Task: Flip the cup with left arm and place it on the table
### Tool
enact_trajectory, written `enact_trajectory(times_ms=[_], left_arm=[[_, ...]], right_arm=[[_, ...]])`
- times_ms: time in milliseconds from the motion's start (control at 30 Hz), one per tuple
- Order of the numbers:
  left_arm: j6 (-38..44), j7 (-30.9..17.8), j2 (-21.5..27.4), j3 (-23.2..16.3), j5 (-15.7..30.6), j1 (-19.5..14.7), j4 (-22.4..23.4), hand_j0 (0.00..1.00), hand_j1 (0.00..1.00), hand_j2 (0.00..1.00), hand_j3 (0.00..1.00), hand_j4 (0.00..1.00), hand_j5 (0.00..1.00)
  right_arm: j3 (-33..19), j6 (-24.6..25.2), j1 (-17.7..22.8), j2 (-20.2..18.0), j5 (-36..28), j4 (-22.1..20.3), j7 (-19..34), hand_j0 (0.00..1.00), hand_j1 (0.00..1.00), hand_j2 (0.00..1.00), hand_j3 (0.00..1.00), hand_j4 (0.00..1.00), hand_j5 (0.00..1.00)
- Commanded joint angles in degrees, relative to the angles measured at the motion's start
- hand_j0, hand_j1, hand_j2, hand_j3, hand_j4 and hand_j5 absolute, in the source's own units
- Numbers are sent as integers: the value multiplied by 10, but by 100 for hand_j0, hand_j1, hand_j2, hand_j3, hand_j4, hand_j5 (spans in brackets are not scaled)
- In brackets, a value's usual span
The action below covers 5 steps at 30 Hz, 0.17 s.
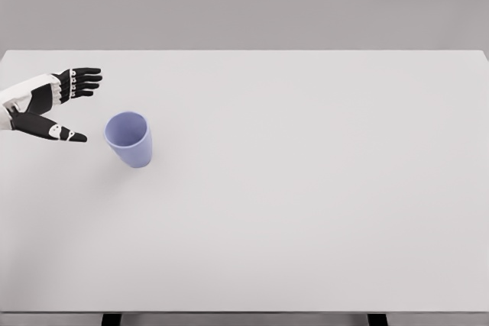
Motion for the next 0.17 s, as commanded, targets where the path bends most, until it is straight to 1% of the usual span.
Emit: enact_trajectory(times_ms=[0,133], left_arm=[[0,0,1,0,3,0,0,100,100,100,100,100,100],[0,0,2,0,2,0,2,100,100,100,100,100,100]], right_arm=[[0,0,0,0,0,0,0,100,100,100,100,100,100],[0,0,0,0,0,0,0,100,100,100,100,100,100]])
